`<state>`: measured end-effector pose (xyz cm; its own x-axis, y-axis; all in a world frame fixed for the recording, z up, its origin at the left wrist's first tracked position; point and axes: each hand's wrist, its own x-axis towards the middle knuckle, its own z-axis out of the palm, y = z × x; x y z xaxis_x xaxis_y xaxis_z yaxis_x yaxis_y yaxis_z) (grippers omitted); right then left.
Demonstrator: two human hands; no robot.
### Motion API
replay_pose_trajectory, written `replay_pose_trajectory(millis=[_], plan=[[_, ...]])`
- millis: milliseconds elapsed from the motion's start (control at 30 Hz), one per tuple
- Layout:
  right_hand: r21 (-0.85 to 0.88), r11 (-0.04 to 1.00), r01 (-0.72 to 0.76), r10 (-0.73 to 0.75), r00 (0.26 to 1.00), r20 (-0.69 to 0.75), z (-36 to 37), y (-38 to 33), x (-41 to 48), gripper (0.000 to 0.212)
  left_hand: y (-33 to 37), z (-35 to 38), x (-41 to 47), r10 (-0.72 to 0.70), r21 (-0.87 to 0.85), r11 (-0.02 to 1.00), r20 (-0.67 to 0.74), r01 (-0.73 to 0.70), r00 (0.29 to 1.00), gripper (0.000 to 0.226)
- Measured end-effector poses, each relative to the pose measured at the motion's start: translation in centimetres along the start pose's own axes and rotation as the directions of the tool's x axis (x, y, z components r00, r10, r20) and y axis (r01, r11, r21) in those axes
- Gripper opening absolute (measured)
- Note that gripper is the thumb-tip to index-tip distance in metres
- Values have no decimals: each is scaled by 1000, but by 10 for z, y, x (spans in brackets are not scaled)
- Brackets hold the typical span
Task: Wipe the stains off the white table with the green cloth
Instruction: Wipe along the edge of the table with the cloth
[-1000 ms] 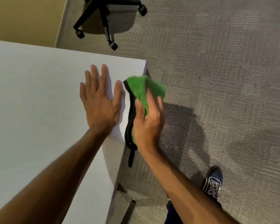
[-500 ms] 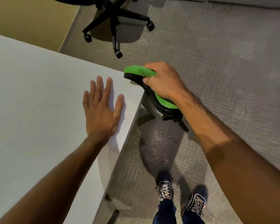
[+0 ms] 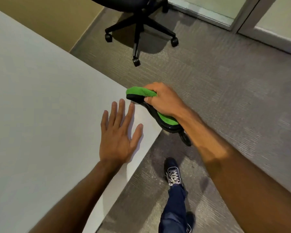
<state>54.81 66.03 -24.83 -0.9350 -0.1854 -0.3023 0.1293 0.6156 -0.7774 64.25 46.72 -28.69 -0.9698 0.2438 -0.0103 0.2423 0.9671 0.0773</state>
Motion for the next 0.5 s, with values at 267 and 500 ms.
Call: replay_pose_trajectory(millis=[267,500], plan=[[-307,939,152,-209,965,-161,31,-16,0,50,-1,4,3,23,-8,1000,24,-23,999,72],[-580,775,251,-410,898,-160,32,-25,-26,59,8,-18,-4,-44,22,999,59,42,997,65]])
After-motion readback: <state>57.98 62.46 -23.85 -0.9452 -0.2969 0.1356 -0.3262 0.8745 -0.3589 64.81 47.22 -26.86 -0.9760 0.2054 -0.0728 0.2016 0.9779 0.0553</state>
